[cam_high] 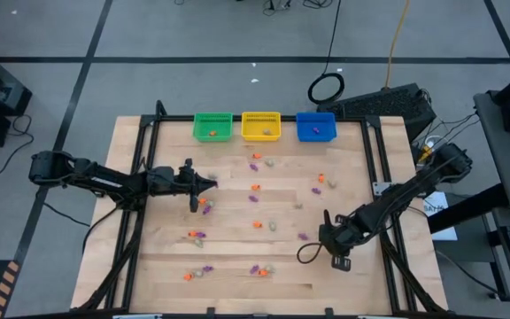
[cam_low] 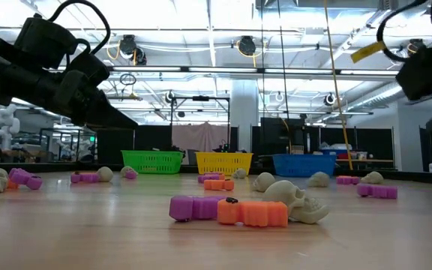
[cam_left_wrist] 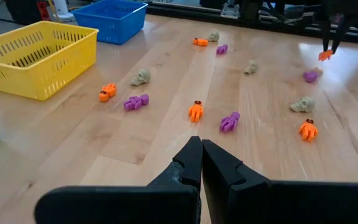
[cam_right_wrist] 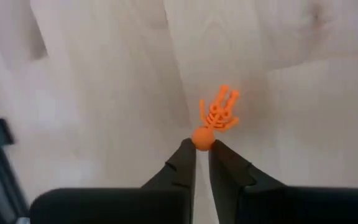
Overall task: Sort Halloween decoration
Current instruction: Put the orange skeleton toy into the green bin
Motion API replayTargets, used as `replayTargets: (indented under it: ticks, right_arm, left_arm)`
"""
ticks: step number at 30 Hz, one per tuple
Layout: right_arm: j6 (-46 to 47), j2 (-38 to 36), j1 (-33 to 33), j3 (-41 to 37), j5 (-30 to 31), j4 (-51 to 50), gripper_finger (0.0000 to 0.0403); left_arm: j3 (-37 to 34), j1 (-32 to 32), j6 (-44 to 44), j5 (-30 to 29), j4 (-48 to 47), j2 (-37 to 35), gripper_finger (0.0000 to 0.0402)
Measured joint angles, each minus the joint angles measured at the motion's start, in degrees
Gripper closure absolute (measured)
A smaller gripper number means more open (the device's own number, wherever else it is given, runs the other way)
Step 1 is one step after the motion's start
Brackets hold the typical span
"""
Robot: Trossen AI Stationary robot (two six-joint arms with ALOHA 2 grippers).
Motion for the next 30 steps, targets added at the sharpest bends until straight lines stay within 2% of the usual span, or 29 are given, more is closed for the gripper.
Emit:
replayTargets:
  ticks: [4,9,14,22,30]
  right_arm:
    - [0.14,-2.3,0.02,2.57,1.73,0.07,0.0383]
    - [-3.77,-2.98,-1.67,8.49,9.69,0.13,0.0383]
    - [-8.09,-0.37,-8.23,14.48,18.13,0.08,0.0383]
    - [-25.31,11.11,-23.01,28.86,19.39,0.52,0.0383]
    - [-41.21,26.13,-36.46,51.6,18.42,-2.99,0.0383]
  left_arm:
    - [0.0,0.0,-0.01,0.0,0.0,0.0,0.0389]
    - [0.0,0.0,-0.01,0.0,0.02,0.0,0.0389]
    - [-0.02,0.0,-0.01,-0.47,0.07,0.0,0.0389]
    - [-0.02,0.0,-0.01,-0.68,0.11,0.0,0.0389]
    - [-0.02,0.0,-0.01,-0.68,0.08,0.0,0.0389]
